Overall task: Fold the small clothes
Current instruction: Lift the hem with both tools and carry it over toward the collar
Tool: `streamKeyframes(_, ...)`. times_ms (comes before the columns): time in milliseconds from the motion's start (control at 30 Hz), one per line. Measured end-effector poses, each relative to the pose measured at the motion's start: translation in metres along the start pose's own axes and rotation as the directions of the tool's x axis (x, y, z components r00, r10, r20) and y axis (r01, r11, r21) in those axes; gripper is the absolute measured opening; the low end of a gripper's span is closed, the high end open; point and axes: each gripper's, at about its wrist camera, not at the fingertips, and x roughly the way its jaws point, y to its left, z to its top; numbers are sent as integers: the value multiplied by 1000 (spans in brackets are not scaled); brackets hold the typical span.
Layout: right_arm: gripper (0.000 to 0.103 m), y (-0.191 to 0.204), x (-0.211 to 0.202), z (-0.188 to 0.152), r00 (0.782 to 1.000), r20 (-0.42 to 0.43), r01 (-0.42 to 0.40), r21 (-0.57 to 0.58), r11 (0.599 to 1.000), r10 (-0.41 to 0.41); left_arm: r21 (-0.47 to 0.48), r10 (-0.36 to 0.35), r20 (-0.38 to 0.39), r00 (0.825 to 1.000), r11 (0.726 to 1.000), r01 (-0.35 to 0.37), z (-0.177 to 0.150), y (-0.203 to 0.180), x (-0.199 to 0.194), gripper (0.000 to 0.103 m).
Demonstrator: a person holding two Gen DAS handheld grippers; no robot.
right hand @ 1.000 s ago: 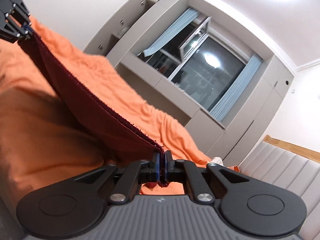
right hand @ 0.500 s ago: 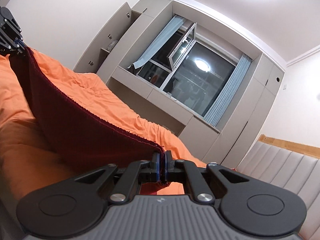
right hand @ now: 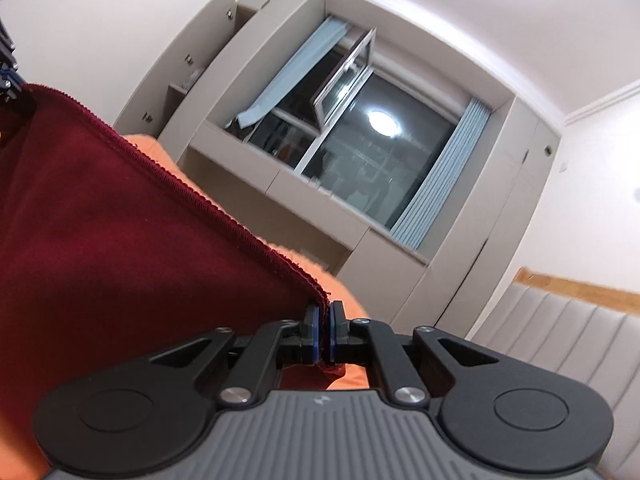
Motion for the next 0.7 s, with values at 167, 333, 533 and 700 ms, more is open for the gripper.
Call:
streamKeyframes(167, 5, 13, 72, -10, 994, -90, -56, -5, 998, 55, -25, 4, -73, 997, 1000, -6, -3, 12, 75, 6)
streamKeyframes(333, 5, 36, 131, -33, 973, -197, -127, -7, 992, 123, -50, -13, -171, 985, 999, 4, -18, 18, 147, 6)
streamKeyframes(533, 5, 59, 176, -67, 939, -299, -187, -25, 982, 171, -90, -67, -304, 950, 995, 41, -54, 23, 222, 6)
streamKeyframes(700, 5, 77, 200, -83, 914, -350, -220, -10, 975, 203, -101, -100, -373, 922, 993, 67, -82, 18, 254, 6)
